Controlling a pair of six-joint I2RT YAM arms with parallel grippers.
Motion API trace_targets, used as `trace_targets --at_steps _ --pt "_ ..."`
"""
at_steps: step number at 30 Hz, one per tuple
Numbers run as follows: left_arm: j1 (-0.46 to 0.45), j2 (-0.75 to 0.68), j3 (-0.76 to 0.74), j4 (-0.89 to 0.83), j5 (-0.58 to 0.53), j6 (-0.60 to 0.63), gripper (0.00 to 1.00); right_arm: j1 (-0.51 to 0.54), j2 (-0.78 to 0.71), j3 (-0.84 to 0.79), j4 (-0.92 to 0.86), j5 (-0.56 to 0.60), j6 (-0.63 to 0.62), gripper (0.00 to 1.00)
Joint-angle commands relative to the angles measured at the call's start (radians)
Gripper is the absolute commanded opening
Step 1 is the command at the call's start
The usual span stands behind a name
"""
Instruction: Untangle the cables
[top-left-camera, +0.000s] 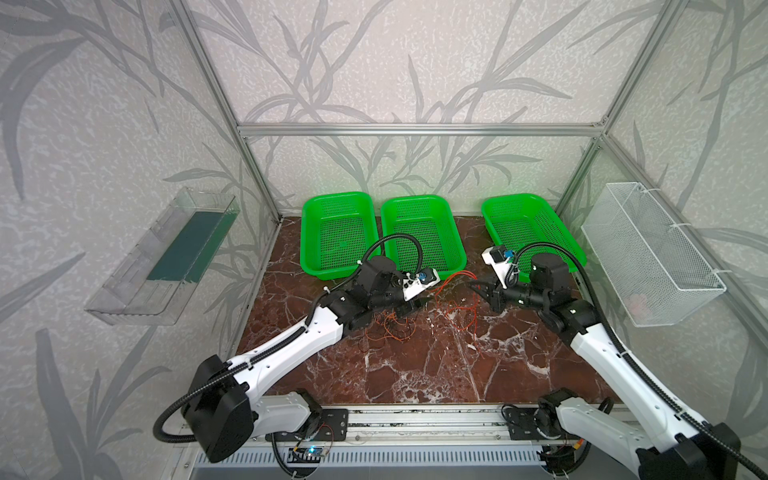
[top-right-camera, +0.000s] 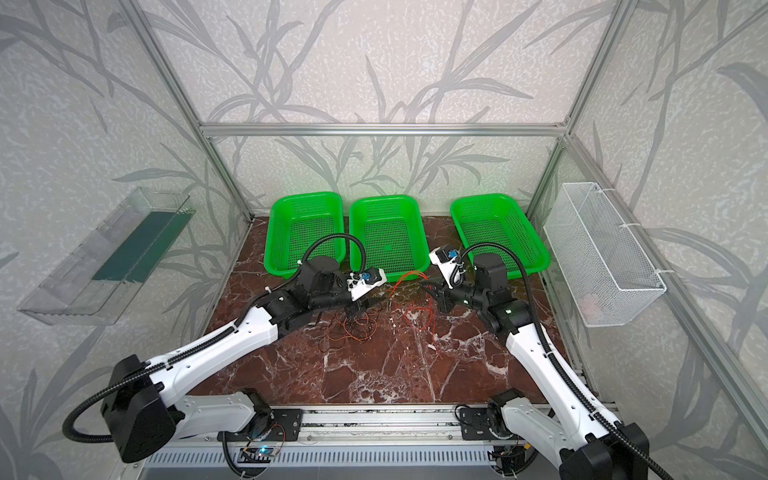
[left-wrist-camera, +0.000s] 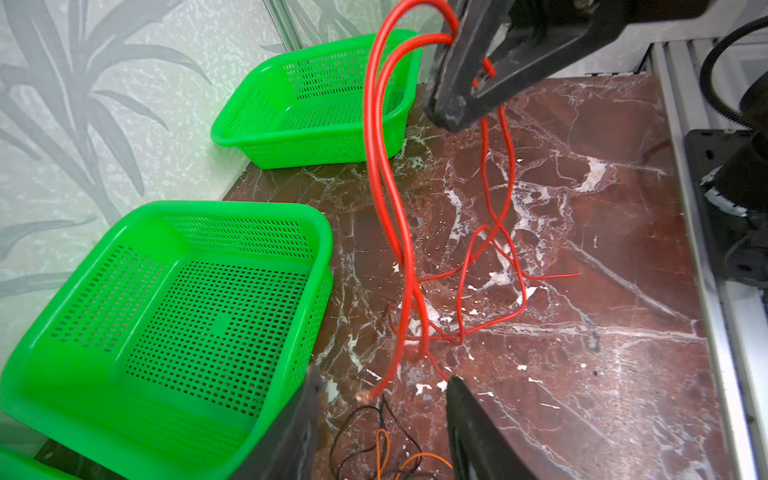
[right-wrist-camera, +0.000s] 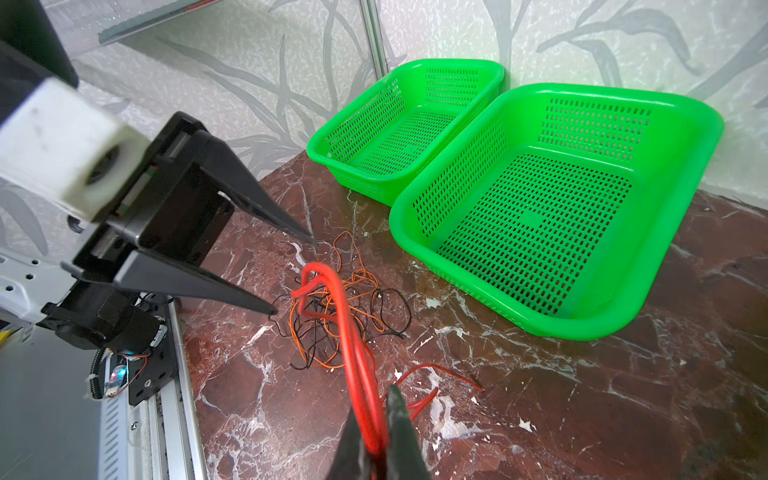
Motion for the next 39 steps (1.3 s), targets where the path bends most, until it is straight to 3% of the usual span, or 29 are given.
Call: trace_targets --at_steps 1,9,12,14,18,20,24,32,36,39 --pt "-0.004 0.036 0.048 0.016 -0.009 0.060 0.43 0.006 0.002 0.036 0.024 -0.032 -0.007 0.00" --pt "-0.004 0.091 0.084 0.021 0.022 0.085 0.30 0.007 0.002 0.034 0.029 -0.039 -0.007 0.00" --pt "-0.005 0.094 0.095 0.035 0.042 0.083 0.00 0.007 0.003 0.028 0.029 -0.017 -0.007 0.00" --pt "-0.007 0.082 0.105 0.037 0.043 0.086 0.00 0.007 0.004 0.018 0.024 0.020 -0.012 0.08" --pt "-0.021 0.048 0.152 -0.017 0.041 0.113 0.00 0.006 0.005 0.006 -0.016 0.142 -0.023 0.49" --pt "-0.034 0.029 0.184 -0.062 0.039 0.128 0.00 0.005 0.008 0.013 -0.053 0.229 -0.030 0.56" --pt "-0.052 0.002 0.236 -0.116 0.040 0.137 0.00 -0.002 0.012 0.043 -0.118 0.322 -0.042 0.62" --pt "-0.061 0.006 0.353 -0.095 0.031 0.114 0.00 -0.003 -0.024 0.032 -0.105 0.204 -0.084 0.66" --pt "-0.061 0.021 0.424 -0.091 -0.009 0.117 0.00 -0.002 -0.004 0.029 -0.153 0.227 -0.088 0.68" --pt "-0.061 0.044 0.504 -0.095 -0.027 0.116 0.00 -0.008 0.048 -0.003 -0.156 0.283 -0.010 0.68"
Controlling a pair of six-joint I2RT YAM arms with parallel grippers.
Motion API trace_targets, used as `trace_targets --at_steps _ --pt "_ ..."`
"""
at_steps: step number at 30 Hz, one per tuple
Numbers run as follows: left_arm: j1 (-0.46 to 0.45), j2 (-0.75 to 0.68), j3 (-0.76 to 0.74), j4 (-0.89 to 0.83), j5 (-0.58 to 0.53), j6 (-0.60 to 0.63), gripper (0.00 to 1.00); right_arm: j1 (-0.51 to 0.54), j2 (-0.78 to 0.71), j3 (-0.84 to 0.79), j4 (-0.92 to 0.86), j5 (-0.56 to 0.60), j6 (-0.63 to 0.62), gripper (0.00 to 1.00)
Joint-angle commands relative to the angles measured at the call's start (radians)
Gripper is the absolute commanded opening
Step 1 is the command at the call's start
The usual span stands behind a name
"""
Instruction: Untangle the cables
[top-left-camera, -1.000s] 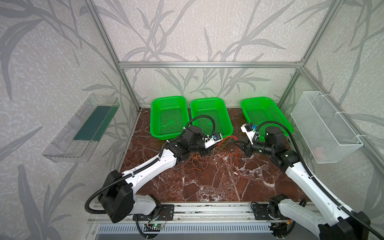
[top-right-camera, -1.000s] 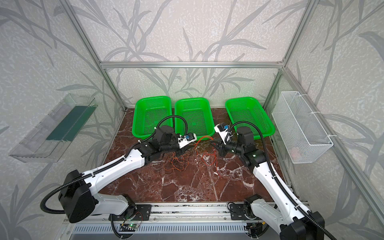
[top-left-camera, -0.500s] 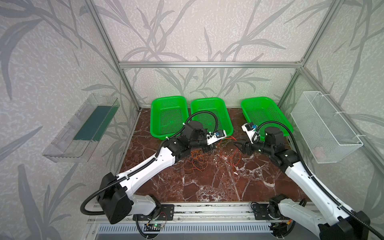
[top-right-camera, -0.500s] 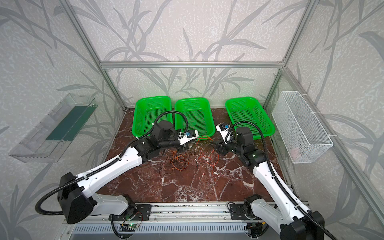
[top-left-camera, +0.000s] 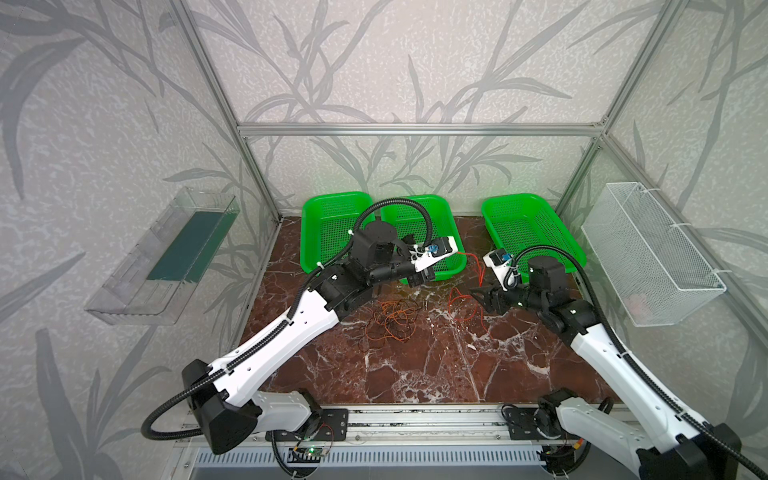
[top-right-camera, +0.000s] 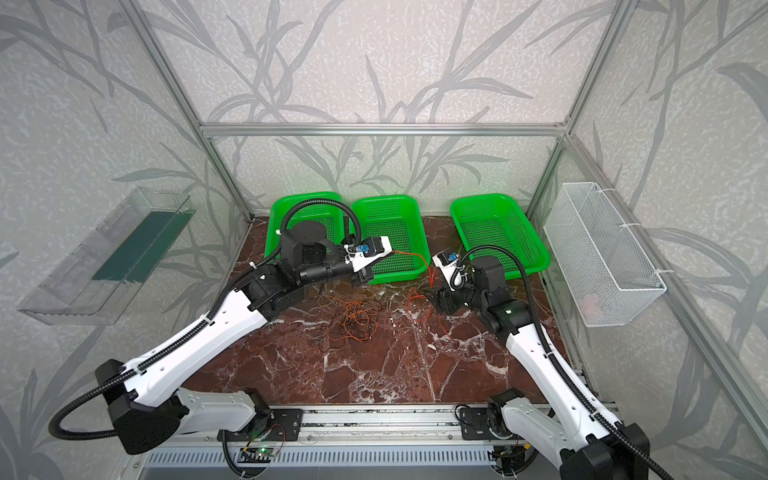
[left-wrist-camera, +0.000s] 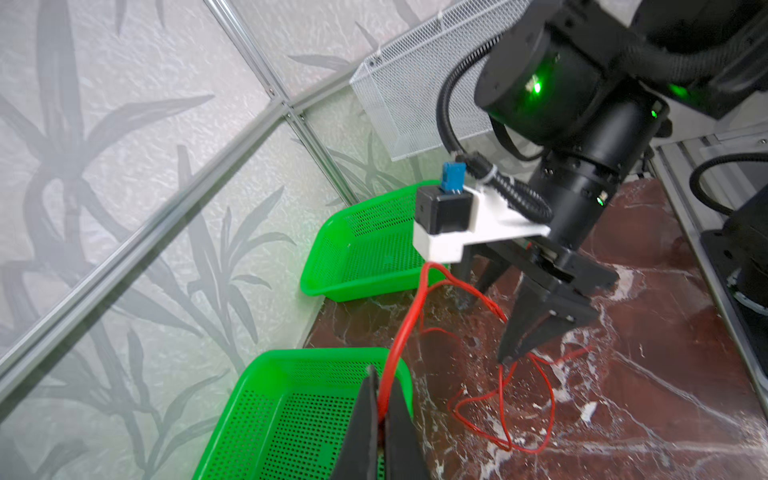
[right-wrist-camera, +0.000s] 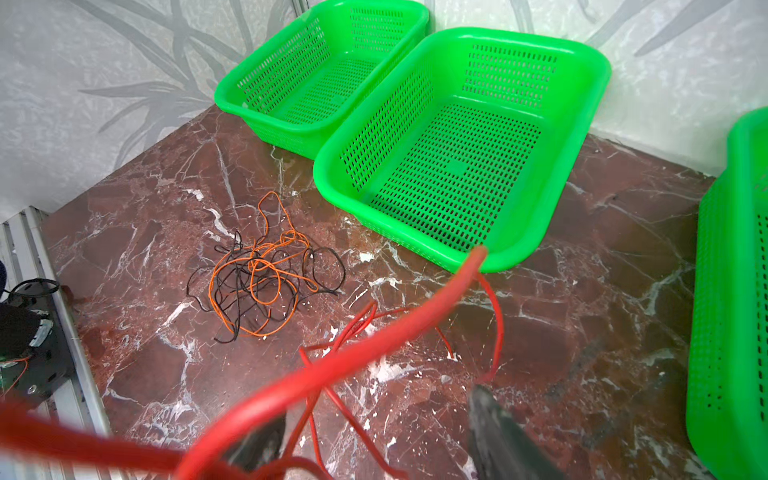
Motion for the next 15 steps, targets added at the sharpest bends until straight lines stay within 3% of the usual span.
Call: trace_targets --at_steps 1,6,9,15 --pt "-0.004 0.023 0.096 0.003 -0.026 0.011 0.00 -0.008 0.054 -0.013 -0.034 0.046 0.068 0.68" --pt "0.003 0.067 0.224 0.003 -0.054 0.008 0.00 -0.008 0.090 -0.094 0.076 0.055 0.142 0.64" --pt "0.019 0.087 0.279 0.000 -0.065 0.006 0.00 -0.013 0.100 -0.134 0.124 0.074 0.146 0.53" --pt "0.078 0.101 0.344 0.017 -0.063 -0.022 0.00 -0.083 0.126 -0.185 0.144 0.066 0.192 0.11"
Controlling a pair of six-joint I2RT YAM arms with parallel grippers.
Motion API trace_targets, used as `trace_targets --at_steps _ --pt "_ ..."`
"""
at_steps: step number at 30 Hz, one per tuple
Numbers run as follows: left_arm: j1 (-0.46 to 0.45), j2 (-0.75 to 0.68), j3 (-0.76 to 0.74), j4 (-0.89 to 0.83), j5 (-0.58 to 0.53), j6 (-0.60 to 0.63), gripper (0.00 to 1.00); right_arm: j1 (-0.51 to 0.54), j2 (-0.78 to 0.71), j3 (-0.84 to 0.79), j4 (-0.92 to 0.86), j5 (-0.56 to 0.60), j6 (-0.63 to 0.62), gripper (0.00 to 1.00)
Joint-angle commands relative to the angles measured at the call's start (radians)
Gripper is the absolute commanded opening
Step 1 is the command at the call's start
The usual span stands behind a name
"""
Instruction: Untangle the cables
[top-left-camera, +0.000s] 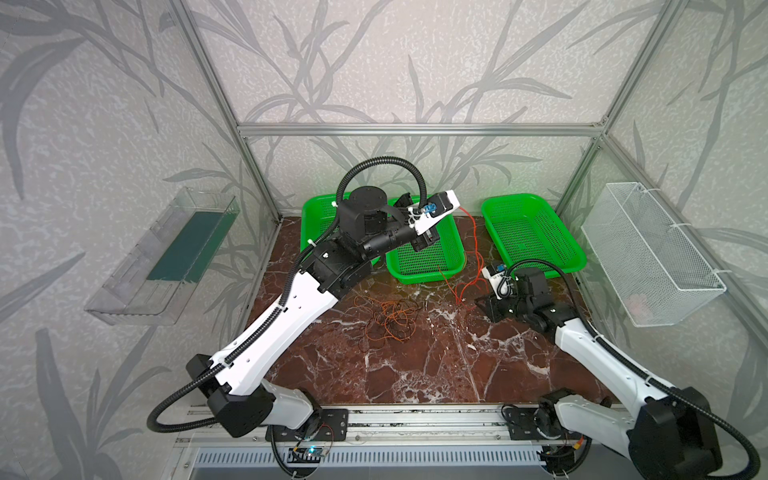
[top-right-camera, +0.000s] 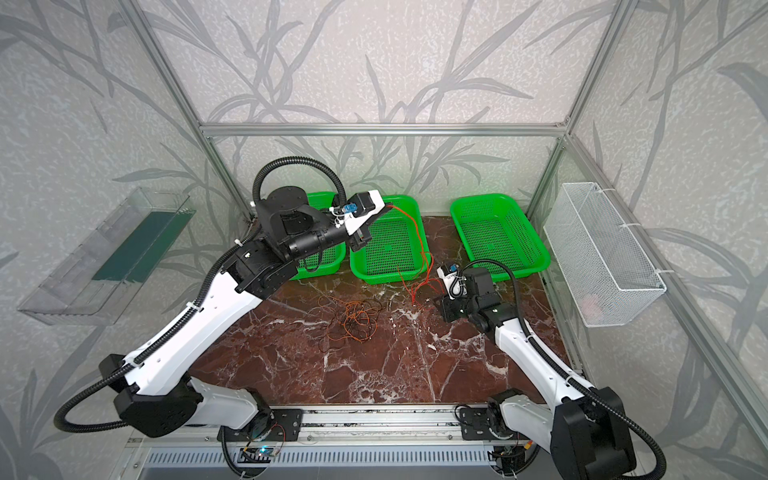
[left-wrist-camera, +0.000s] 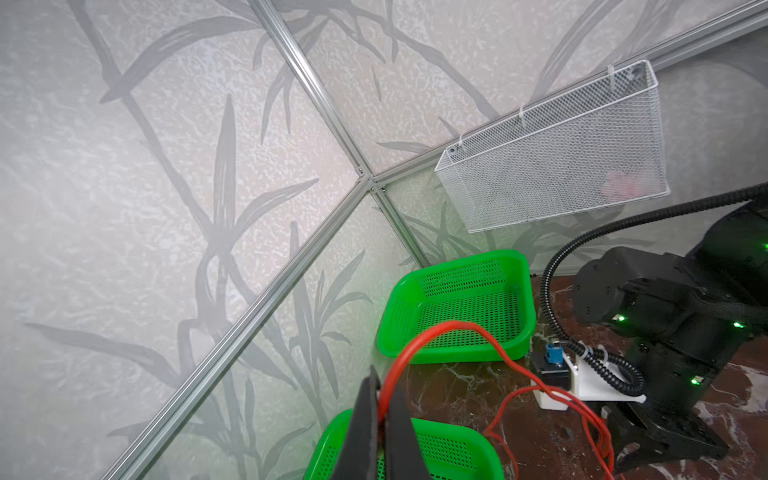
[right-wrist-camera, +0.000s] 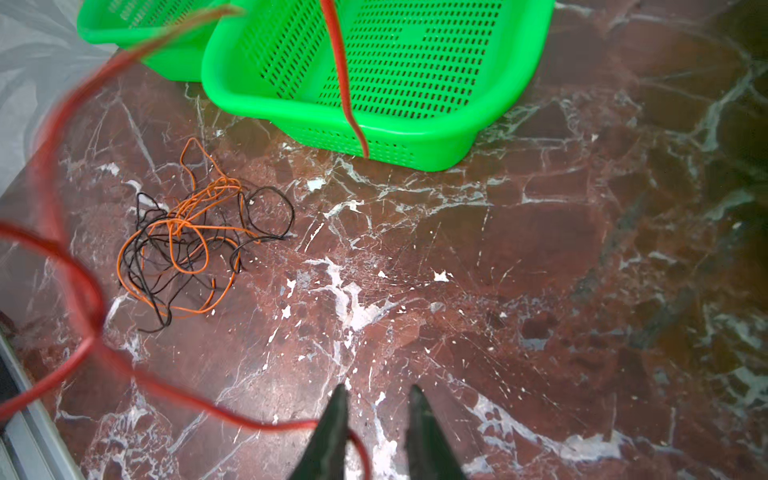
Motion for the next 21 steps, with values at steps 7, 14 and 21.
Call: trace_targets --at_steps 7,14,21 --pt "0.173 -0.005 0.075 0.086 0.022 -0.103 0.00 -0.114 0.058 -0.037 0.000 0.024 0.064 0.04" --pt "0.300 0.002 0.127 0.095 -0.006 -0.118 0.00 -0.179 0.127 -0.012 -0.075 0.082 0.049 0.04" --pt "0.443 -0.009 0.104 0.150 -0.037 -0.202 0.00 -0.232 0.147 -0.014 -0.083 0.136 0.024 0.05"
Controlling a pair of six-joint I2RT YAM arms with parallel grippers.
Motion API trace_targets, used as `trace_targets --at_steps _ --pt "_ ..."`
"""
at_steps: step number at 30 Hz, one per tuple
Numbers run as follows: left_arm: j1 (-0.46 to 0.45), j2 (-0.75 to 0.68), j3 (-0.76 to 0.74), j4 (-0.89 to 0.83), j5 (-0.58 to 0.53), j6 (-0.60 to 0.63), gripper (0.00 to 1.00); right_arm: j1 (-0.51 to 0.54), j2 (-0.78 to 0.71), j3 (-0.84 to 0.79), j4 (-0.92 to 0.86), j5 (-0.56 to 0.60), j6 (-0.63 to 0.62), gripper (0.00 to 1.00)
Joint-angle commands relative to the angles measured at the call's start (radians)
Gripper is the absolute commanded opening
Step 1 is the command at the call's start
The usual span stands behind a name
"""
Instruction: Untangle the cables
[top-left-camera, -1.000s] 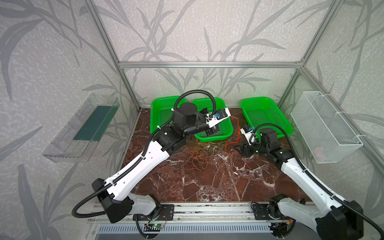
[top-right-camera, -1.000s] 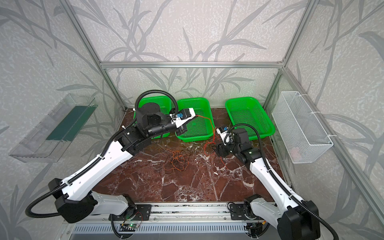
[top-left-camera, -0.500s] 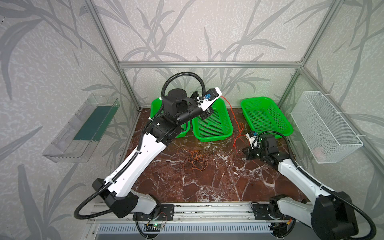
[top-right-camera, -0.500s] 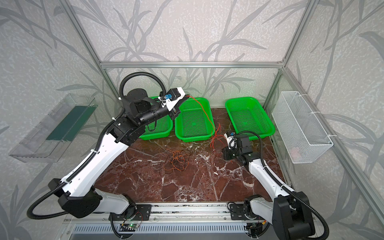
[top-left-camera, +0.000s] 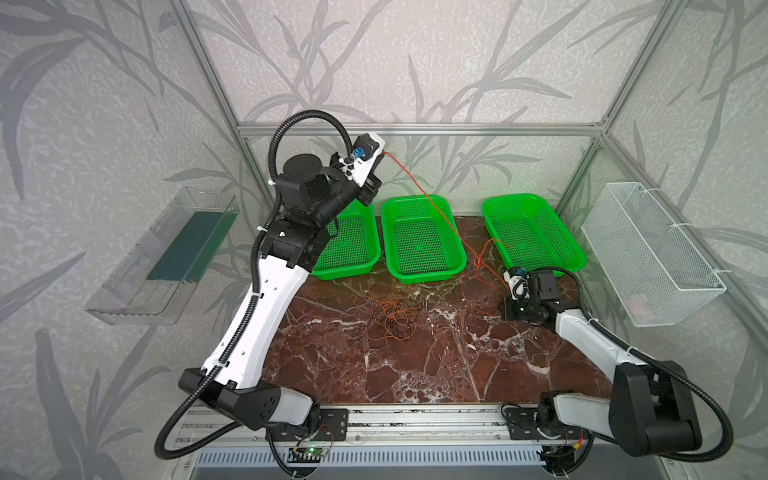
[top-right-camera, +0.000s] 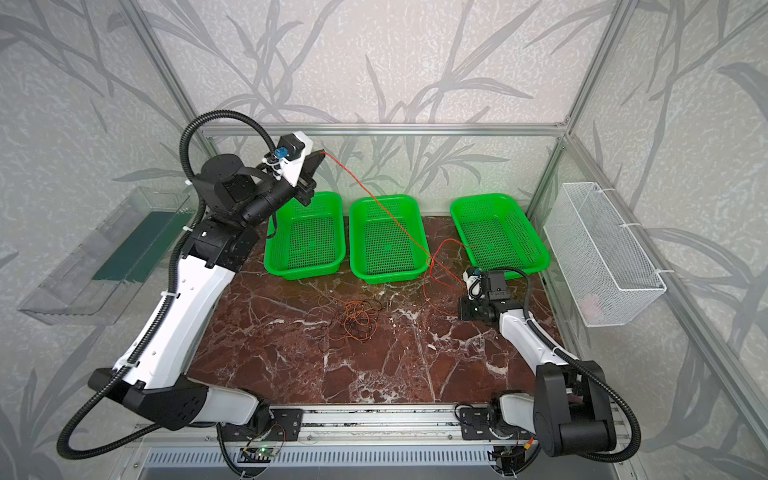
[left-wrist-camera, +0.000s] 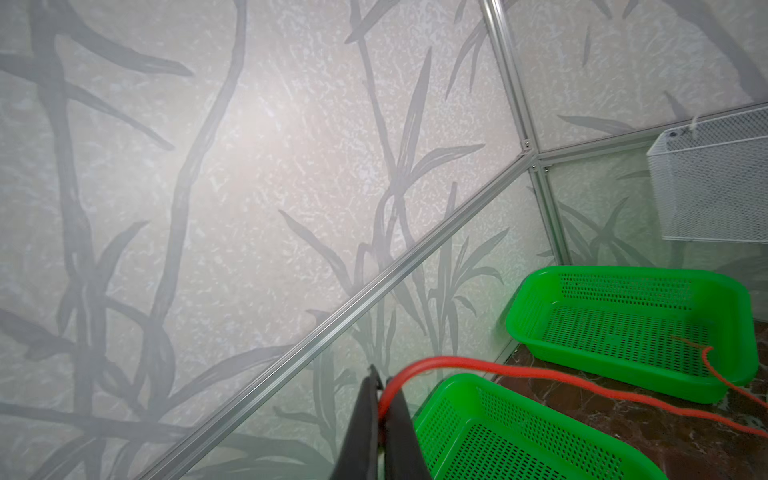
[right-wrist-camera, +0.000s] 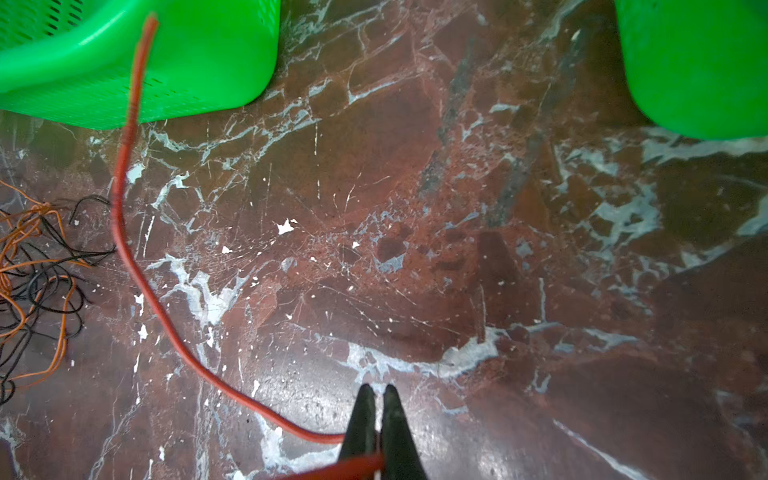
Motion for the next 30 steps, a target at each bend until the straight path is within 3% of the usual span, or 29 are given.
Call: trace_targets --at_steps 1,9,17,23,26,28,30 --pt "0.067 -0.019 0.010 0.096 -0.039 -0.063 0.00 -0.040 0.006 0.006 -0.046 0.063 -0.017 0.05" --pt "0.220 -0.018 0.002 0.136 -0.059 -0.141 0.00 -0.169 0.033 -0.003 -0.037 0.092 -0.029 0.03" --pt "0.277 -0.006 -0.044 0.172 -0.078 -0.168 0.00 -0.208 0.049 -0.013 -0.024 0.143 -0.029 0.04" --pt "0.277 0.048 -0.064 0.183 -0.002 -0.227 0.00 -0.173 -0.013 -0.017 -0.001 -0.032 -0.063 0.09" --pt "0.252 0.085 -0.066 0.190 0.043 -0.249 0.00 -0.105 -0.026 0.019 -0.060 -0.038 -0.083 0.19" --pt "0.224 0.090 -0.065 0.184 0.065 -0.238 0.00 -0.076 -0.044 0.041 -0.097 -0.031 -0.083 0.41" --pt "0.185 0.079 -0.062 0.170 0.091 -0.222 0.00 -0.064 -0.090 0.047 -0.104 -0.031 -0.080 0.56"
